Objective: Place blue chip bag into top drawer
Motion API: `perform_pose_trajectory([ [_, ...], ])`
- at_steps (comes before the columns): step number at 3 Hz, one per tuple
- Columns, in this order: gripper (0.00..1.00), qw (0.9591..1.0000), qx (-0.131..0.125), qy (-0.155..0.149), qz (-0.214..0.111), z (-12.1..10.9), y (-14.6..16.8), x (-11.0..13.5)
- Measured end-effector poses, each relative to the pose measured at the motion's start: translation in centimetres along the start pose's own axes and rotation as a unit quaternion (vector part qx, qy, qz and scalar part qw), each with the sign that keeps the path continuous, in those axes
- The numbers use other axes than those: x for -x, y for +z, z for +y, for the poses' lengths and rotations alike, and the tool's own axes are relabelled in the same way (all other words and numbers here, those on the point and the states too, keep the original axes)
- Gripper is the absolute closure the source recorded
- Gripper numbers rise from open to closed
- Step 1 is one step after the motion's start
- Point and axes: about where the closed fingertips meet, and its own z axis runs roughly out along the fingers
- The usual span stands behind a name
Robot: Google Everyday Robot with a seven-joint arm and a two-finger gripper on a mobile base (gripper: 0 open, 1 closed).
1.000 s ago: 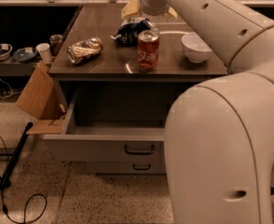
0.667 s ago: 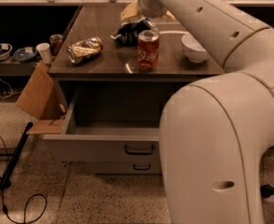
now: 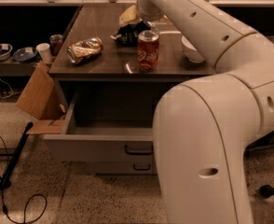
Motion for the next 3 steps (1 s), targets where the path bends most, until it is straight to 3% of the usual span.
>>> perform_pose_trajectory([
  [1, 0.17, 1.0, 0.003, -0.006, 0.003, 0.05, 0.59, -0.09],
  [3, 0.63, 0.9999, 0.007, -0.014, 0.005, 0.03, 1.01, -0.24],
])
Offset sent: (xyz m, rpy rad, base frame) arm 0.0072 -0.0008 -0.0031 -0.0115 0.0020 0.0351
